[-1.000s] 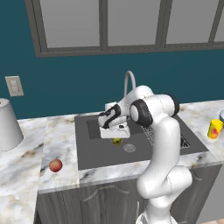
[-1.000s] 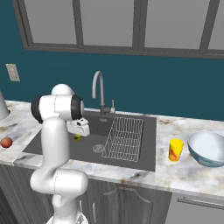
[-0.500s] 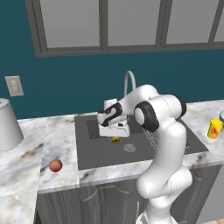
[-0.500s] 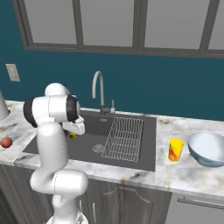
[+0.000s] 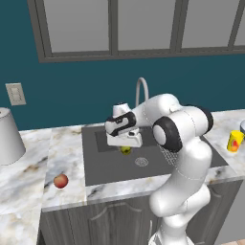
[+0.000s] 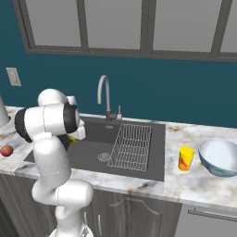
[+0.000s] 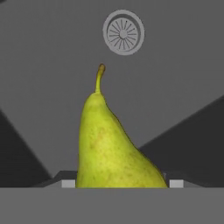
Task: Remove the pear and peach from the sink. Then move the bowl and cup from the counter to the sink for washing.
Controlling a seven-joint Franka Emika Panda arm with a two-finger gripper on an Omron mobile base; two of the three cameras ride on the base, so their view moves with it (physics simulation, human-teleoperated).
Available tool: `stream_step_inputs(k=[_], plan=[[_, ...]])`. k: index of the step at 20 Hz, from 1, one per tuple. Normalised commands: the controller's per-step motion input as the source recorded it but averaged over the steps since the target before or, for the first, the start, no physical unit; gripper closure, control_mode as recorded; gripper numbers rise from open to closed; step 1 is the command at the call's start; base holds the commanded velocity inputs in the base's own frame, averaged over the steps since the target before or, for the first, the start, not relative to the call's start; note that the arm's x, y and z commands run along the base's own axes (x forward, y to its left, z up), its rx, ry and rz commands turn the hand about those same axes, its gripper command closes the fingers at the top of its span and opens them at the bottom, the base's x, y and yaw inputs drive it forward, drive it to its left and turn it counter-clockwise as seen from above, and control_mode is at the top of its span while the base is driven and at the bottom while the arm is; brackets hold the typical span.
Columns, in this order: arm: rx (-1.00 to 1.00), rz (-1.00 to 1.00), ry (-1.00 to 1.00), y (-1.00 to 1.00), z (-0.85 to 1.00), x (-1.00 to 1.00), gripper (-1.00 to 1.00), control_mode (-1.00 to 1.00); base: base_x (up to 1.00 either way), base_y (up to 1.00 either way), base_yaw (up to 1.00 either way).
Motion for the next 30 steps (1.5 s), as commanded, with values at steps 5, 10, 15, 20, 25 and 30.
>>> stream_step_inputs(k=[5, 10, 15, 20, 25, 30], plan=[[0.0, 0.0, -0.2, 0.08, 0.37, -0.27, 1.0, -1.0, 0.0, 0.0, 0.0], [0.0, 0.0, -0.18, 0.08, 0.37, -0.3, 1.0, -1.0, 0.0, 0.0, 0.0], [0.03, 0.0, -0.11, 0.12, 0.38, -0.26, 1.0, -1.0, 0.0, 0.0, 0.0], [0.04, 0.0, -0.07, 0.12, 0.38, -0.25, 1.0, -1.0, 0.0, 0.0, 0.0], [0.07, 0.01, -0.02, 0.17, 0.36, -0.28, 1.0, -1.0, 0.0, 0.0, 0.0], [0.03, 0.09, -0.01, 0.19, 0.35, -0.24, 1.0, -1.0, 0.0, 0.0, 0.0]])
